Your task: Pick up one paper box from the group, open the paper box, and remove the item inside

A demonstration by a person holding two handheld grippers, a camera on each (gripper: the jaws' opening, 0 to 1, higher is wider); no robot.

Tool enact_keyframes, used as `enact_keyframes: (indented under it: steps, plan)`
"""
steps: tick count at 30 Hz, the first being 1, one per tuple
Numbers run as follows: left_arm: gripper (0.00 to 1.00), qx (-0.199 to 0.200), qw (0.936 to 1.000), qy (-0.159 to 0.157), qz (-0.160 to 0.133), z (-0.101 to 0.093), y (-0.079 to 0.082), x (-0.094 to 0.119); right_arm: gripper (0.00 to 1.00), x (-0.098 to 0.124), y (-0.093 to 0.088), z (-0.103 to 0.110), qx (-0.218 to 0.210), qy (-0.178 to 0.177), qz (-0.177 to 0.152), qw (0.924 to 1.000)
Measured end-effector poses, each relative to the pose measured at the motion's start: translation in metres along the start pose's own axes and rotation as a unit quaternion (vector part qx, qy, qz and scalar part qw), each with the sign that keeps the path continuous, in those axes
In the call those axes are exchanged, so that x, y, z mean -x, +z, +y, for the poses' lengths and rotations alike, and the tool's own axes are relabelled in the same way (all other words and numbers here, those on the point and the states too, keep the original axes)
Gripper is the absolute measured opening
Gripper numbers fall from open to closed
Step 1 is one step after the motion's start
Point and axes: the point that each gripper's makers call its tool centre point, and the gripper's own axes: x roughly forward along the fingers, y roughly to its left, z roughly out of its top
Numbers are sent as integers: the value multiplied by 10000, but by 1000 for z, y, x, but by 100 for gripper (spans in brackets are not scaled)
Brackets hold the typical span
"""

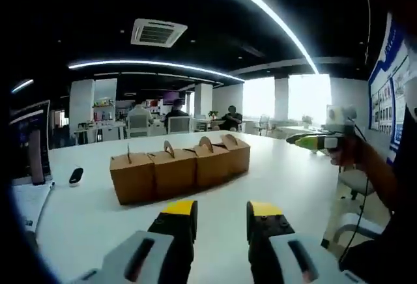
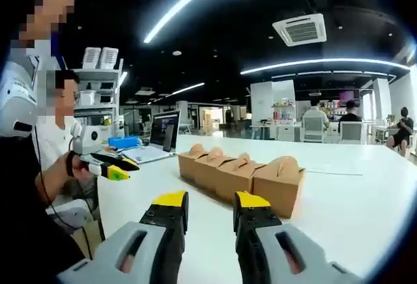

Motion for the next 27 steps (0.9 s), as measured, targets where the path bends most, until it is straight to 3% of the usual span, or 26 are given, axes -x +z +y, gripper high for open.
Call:
enact_keyframes:
  steps: [2,4,6,9,10,13,23,27]
  plan:
    - [32,5,9999,43,118,2,-2,0,29,-2,-1,0,19,-57,82,9999]
    - [32,-196,9998,19,18,0,1,3,28,-2,0,5,154,43,19,9999]
    - [31,-34,10000,-87,6,-1,-1,2,28,-6,-4,5,0,91,63,9999]
    - [32,-58,9998,100,168,8,-6,0,28,-10,-8,3,-23,41,203,9998]
    - [32,-146,9998,99,117,9,-4,0,28,-10,-6,4,144,91,167,9997]
    - [31,48,10000,30,10,9,-3,-2,28,-12,-7,4,-8,158,176,9997]
    - [31,114,9998,160,49,22,-4,-11,28,-17,-1,-3,87,-7,290,9995]
    - [31,147,9998,97,-98,23,-1,-14,26,-19,2,-4,147,-36,213,9997]
